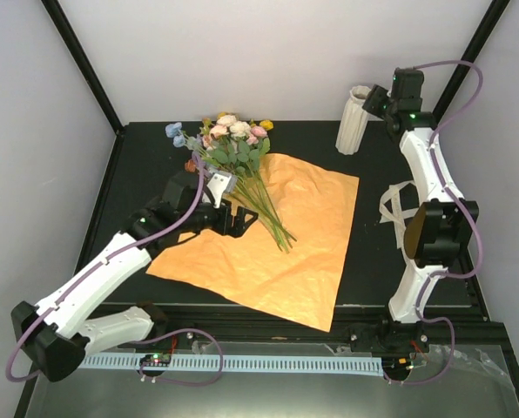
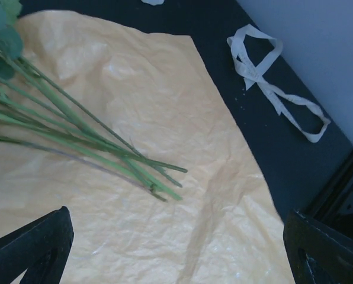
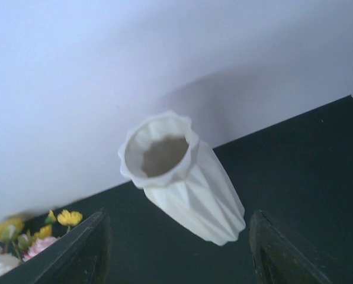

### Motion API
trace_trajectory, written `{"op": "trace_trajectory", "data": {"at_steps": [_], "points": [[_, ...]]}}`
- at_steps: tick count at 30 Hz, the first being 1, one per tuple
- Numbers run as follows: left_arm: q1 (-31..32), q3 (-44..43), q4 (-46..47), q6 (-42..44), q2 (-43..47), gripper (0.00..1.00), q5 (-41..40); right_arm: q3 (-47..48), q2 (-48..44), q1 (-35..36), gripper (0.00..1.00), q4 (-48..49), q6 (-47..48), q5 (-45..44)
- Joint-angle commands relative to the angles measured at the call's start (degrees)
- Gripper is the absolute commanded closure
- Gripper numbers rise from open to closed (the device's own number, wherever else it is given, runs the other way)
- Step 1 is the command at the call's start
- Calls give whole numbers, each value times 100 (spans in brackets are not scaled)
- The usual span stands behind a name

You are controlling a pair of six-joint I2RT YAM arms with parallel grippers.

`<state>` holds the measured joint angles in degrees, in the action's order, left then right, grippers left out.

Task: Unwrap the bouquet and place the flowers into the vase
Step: Move the vase to the center of the board.

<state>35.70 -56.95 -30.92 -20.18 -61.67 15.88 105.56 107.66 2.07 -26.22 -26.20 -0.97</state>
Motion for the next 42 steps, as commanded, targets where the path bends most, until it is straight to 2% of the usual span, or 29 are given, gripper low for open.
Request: {"op": "trace_trajectory", "data": {"at_steps": [1,6,14,21,24,30,37,39,42], "points": [[24,-209,-1118,985,188,1,-553,766,386,-142,36,-362,-190,180],[18,43,-1155,1257,386,1,-926,1486,1015,-241,39,-630,-213,358],[24,556,-587,1280,919,1,-801,2031,1663,-323,41,-642,-320,563],[9,610,-623,1272,999,1,-1061,2834,2467,-316,52,-1066,-560,898],[-15,606,-630,1272,1040,1,-1132,2816,2508,-322,54,-1064,-570,934],[-53,633,-604,1263,1065,1,-1175,2737,2341,-331,75,-1256,-652,690],[-69,631,-612,1252,1167,1,-1121,2684,2191,-336,90,-1611,-684,466],[-67,653,-587,1250,1212,1,-1137,2710,2202,-353,98,-1626,-685,523],[-71,661,-575,1247,1251,1,-1173,2719,2169,-363,99,-1624,-645,724]]}}
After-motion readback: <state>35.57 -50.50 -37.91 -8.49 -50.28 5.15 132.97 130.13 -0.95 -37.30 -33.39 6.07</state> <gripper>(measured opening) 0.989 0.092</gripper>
